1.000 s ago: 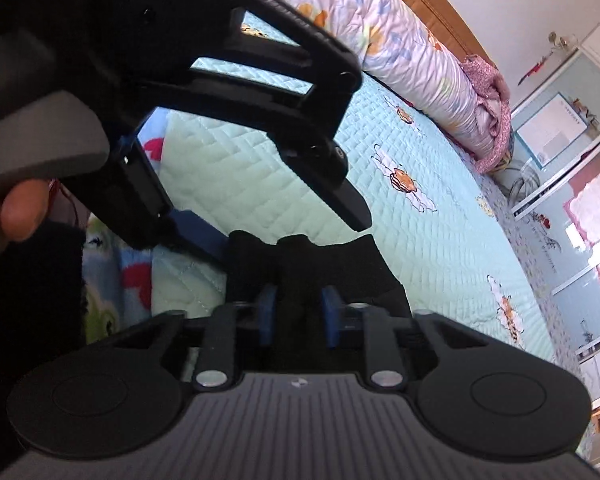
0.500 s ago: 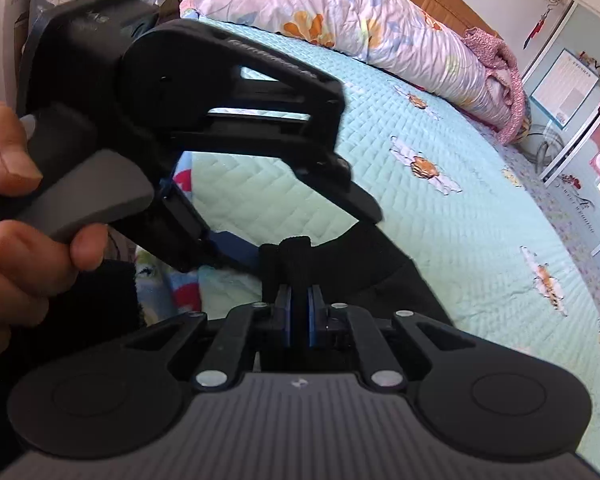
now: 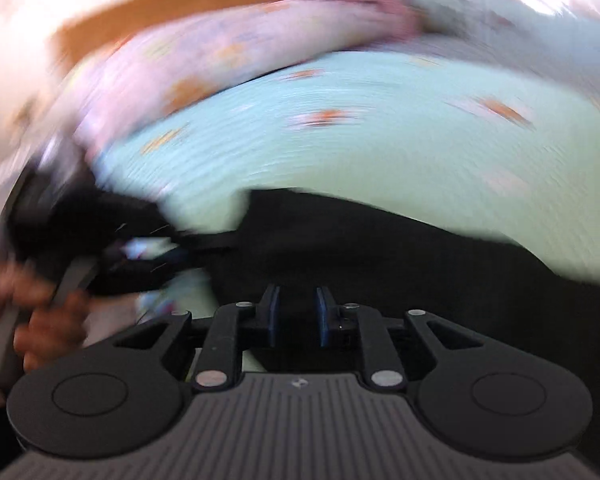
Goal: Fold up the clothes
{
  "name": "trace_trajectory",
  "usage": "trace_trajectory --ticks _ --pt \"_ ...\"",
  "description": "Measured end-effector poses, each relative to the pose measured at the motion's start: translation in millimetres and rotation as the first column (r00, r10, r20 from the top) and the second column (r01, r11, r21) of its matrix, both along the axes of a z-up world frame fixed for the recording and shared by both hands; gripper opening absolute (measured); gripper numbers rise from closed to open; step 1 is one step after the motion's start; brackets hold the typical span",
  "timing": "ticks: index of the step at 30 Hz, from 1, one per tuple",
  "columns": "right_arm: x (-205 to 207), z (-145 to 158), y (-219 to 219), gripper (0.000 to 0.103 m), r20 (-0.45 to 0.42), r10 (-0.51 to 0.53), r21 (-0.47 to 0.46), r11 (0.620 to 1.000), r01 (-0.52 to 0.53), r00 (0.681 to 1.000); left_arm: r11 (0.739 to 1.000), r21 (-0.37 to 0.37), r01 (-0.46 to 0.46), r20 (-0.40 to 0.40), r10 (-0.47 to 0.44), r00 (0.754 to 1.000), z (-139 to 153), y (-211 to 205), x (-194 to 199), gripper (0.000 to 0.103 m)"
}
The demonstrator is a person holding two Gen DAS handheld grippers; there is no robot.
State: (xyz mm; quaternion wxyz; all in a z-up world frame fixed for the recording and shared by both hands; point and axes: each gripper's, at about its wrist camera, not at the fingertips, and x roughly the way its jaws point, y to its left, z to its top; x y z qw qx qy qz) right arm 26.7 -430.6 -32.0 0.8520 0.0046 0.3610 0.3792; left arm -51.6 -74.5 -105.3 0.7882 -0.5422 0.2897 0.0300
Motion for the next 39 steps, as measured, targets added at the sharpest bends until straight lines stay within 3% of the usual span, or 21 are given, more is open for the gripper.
trace_trajectory --ticks 3,7,9,11,14,22,24,30,35,39 --pt "22 -5 -60 0.021 -0.152 -0.184 0.103 0.974 0.201 0.971 0.999 0.041 0.000 0.014 -0.001 1.000 10 -5 1 0.011" --pt "41 -23 -94 0.021 -0.296 -0.259 0.244 0.910 0.334 0.920 0.998 0.069 -0.005 0.024 0.003 1.000 19 -11 2 0.011" --pt "52 -39 -102 0.020 -0.375 -0.282 0.264 0.881 0.393 0.883 0.997 0.078 -0.004 0.026 0.002 1.000 23 -14 3 0.011" --pt "62 -63 -106 0.000 -0.453 -0.307 0.235 0.864 0.445 0.837 0.997 0.080 0.005 0.040 -0.009 0.999 27 -16 4 0.011" --pt "59 -80 -117 0.000 -0.508 -0.302 0.309 0.811 0.497 0.807 0.997 0.077 0.028 0.084 -0.034 0.996 38 -22 7 0.010" --pt "53 -72 -117 0.002 -0.486 -0.291 0.310 0.825 0.473 0.825 0.991 0.114 0.073 0.106 -0.086 0.991 55 -40 21 0.010" --pt "46 -64 -118 0.007 -0.464 -0.286 0.323 0.827 0.461 0.838 0.989 0.121 0.084 0.105 -0.097 0.990 58 -44 24 0.010" --pt "39 -47 -131 0.007 -0.414 -0.265 0.354 0.835 0.422 0.871 0.973 0.162 0.164 0.123 -0.185 0.975 76 -70 34 0.010" --pt "28 -44 -143 0.008 -0.452 -0.170 0.442 0.810 0.386 0.876 0.926 0.226 0.302 0.144 -0.338 0.930 104 -119 47 0.010" --pt "23 -55 -173 0.009 -0.550 -0.126 0.526 0.716 0.460 0.826 0.852 0.291 0.434 0.122 -0.483 0.867 110 -182 65 0.010"
